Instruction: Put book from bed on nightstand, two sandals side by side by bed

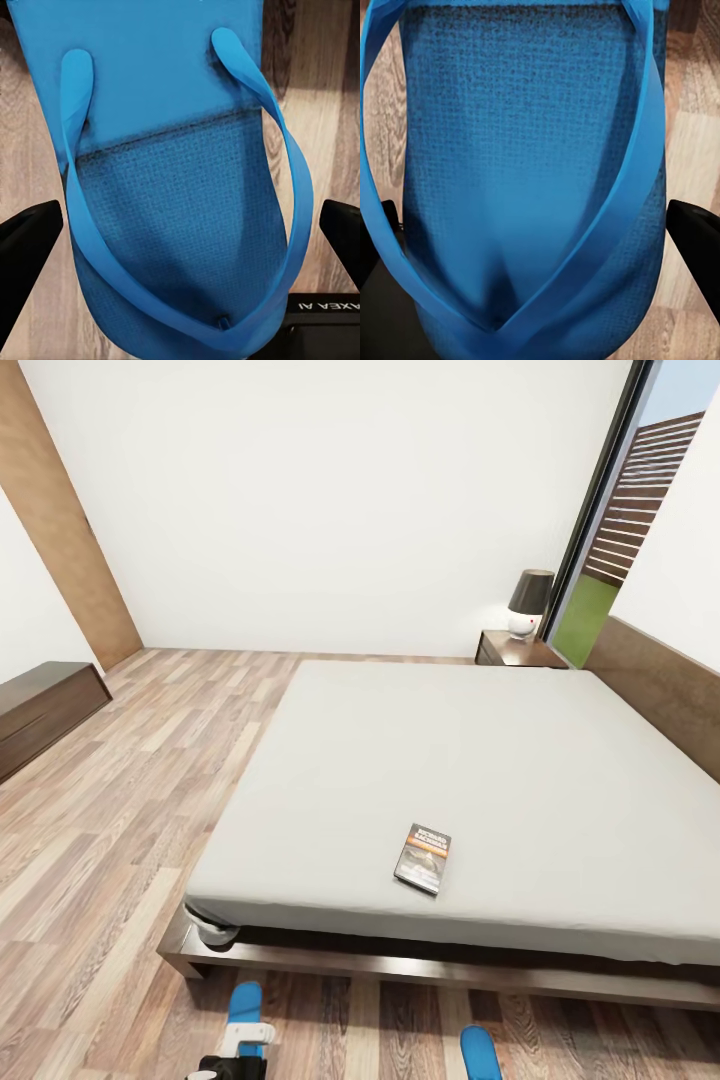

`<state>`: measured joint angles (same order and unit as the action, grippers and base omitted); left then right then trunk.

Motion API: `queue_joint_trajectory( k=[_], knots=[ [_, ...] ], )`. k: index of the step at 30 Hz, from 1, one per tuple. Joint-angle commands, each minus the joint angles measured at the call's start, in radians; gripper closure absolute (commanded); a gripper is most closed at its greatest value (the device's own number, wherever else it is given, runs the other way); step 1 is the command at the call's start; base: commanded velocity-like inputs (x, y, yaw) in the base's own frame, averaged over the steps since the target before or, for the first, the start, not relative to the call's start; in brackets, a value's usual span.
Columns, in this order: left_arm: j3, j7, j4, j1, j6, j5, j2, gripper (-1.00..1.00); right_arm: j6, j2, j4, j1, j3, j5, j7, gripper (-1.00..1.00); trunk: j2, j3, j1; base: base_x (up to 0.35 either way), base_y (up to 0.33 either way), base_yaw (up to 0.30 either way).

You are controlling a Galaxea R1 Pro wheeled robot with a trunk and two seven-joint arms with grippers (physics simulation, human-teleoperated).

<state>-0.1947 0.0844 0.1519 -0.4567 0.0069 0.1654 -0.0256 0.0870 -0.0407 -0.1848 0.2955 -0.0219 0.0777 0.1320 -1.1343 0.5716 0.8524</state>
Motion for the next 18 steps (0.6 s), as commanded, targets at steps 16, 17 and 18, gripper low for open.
queue_joint_trajectory(
  k=[16, 17, 18],
  knots=[
    [-0.011, 0.015, 0.001, 0.000, 0.042, 0.008, 0.000, 1.00, 0.004, -0.002, 0.001, 0.001, -0.006, 0.008, 0.033, 1.00, -0.042, 0.020, 0.023, 0.000, 0.000, 0.000],
    [-0.011, 0.015, 0.002, 0.000, 0.042, 0.008, 0.000, 1.00, 0.004, -0.002, 0.001, 0.001, -0.006, 0.008, 0.034, 1.00, -0.042, 0.020, 0.023, 0.000, 0.000, 0.000],
    [-0.011, 0.015, 0.002, 0.000, 0.042, 0.008, 0.000, 1.00, 0.004, -0.002, 0.001, 0.001, -0.006, 0.008, 0.034, 1.00, -0.042, 0.020, 0.023, 0.000, 0.000, 0.000]
  ],
)
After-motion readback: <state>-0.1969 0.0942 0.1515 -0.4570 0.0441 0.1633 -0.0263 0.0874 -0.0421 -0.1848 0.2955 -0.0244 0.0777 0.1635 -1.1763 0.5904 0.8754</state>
